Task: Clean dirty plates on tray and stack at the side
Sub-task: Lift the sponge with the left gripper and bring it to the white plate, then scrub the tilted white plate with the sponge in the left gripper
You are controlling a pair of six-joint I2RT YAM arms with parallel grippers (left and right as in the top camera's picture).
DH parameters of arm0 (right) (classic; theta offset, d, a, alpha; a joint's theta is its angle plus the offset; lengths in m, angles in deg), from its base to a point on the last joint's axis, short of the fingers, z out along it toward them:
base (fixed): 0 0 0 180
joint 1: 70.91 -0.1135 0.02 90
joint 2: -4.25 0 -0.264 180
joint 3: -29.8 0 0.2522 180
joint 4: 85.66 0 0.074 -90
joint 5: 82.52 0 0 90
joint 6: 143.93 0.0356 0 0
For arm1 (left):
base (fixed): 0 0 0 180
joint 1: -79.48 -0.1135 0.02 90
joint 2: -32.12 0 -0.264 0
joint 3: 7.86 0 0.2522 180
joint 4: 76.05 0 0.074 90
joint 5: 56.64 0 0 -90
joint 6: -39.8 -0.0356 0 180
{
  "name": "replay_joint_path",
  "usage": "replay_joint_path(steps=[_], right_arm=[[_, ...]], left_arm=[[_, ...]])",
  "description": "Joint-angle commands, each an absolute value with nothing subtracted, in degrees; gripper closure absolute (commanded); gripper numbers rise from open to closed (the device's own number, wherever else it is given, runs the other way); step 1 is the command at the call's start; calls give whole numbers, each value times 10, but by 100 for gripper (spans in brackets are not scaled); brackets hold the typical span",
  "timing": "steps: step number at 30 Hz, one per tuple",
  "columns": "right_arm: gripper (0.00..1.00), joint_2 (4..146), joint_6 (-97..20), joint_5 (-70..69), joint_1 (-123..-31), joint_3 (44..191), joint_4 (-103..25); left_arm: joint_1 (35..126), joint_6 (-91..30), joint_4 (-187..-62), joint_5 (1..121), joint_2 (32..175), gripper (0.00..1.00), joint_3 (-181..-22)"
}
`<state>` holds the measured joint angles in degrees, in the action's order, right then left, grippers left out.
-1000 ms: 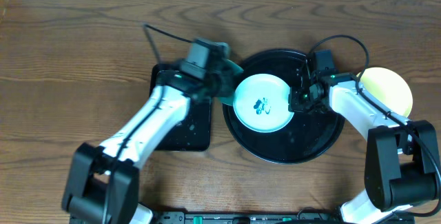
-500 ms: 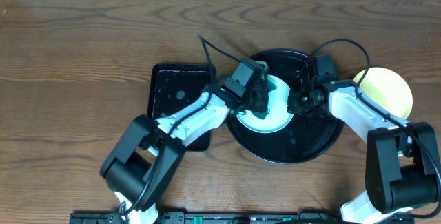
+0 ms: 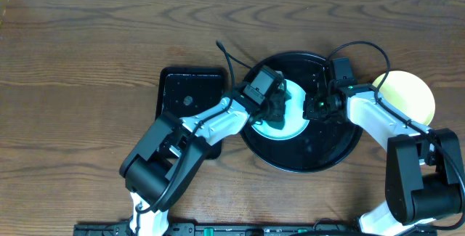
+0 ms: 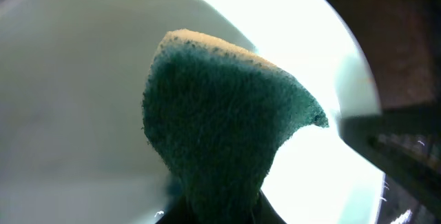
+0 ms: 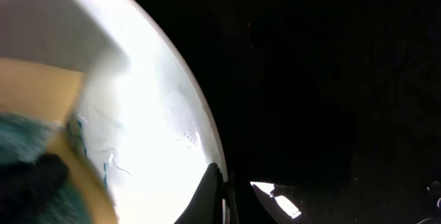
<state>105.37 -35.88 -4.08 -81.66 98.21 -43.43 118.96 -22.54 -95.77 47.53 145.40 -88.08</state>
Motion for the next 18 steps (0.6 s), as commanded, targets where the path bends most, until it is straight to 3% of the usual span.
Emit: replay_joint_path(steps=[1,11,18], right_arm=[[99,1067,-355,-35,-823,959,-422],[99,1067,-355,-35,-823,959,-421],[99,1067,-355,-35,-823,959,-419]], left_arm=[[1149,-224,-1002,418,1466,89,-879],[1108,-225,-983,599,1424,92,-904],[1130,-224,-890,583,1424,92,-917]])
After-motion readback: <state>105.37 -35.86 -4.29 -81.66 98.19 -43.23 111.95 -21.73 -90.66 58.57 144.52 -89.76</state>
